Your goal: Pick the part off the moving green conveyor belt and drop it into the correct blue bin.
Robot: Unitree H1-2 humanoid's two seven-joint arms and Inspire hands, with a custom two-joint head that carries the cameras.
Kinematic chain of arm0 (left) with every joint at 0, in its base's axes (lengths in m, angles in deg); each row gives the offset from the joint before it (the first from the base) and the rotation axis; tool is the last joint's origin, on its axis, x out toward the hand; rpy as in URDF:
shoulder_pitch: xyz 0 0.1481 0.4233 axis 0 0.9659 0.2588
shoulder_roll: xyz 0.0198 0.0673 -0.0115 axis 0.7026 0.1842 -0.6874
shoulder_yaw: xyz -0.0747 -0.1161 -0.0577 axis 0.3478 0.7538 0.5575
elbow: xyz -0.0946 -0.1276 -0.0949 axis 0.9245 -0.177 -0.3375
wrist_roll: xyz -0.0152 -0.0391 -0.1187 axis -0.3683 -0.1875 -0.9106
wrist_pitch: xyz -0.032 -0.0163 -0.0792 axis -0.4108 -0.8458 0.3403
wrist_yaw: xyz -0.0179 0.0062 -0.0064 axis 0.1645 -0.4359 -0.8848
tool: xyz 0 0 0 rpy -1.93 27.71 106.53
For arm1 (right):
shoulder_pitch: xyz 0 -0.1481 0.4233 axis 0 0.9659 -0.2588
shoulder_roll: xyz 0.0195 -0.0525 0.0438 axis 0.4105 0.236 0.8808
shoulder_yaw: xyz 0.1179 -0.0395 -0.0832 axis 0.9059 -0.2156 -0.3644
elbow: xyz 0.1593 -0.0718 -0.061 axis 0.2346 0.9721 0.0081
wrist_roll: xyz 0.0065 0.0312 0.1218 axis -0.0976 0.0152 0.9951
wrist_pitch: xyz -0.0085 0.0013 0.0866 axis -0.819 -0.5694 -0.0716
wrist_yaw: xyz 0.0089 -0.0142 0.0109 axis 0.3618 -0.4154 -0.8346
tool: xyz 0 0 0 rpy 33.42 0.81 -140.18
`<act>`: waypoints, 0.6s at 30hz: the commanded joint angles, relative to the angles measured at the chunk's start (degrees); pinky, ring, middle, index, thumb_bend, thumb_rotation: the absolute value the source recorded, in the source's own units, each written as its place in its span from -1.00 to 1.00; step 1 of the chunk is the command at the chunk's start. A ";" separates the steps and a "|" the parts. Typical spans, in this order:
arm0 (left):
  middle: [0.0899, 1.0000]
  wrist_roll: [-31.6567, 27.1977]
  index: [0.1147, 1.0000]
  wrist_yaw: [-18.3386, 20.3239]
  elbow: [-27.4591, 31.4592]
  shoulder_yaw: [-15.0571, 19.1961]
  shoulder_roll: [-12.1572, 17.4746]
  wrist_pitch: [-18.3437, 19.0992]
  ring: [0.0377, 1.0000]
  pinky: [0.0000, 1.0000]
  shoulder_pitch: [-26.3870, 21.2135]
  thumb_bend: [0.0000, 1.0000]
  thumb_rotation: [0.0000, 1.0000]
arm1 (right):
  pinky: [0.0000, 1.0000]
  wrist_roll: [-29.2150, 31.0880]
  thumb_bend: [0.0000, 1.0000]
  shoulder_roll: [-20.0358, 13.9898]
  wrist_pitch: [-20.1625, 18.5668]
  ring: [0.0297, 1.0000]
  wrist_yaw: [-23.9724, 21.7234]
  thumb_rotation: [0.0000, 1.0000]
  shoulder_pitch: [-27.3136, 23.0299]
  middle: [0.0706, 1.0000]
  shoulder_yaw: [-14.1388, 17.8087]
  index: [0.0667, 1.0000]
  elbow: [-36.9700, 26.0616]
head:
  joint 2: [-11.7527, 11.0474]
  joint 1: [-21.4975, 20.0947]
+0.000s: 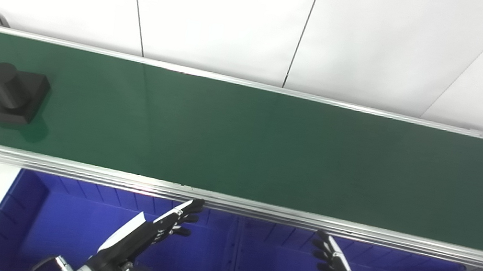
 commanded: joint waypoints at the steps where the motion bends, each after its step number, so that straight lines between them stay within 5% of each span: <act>1: 0.90 0.53 0.91 -0.94 0.76 -0.33 -0.27 -2.49 0.83 0.64 -0.35 0.95 -0.62 | 0.56 0.93 0.78 0.00 4.64 0.66 1.05 -0.36 -0.21 0.74 0.46 0.87 -0.71 | -0.12 0.23; 9: 0.84 1.63 0.87 -1.67 0.55 -1.37 -1.72 -2.07 0.75 0.58 -0.83 0.95 -0.68 | 0.64 3.51 0.79 -0.88 11.21 0.74 1.41 -0.38 -0.62 0.81 2.45 0.93 -0.59 | -1.64 9.43; 18: 0.80 2.51 0.81 -2.37 -1.63 -3.24 -3.30 -1.97 0.72 0.57 -2.73 0.93 -0.74 | 0.68 5.36 0.80 -1.73 10.05 0.77 -0.19 -0.34 -3.51 0.82 4.91 0.96 -7.27 | -3.71 16.35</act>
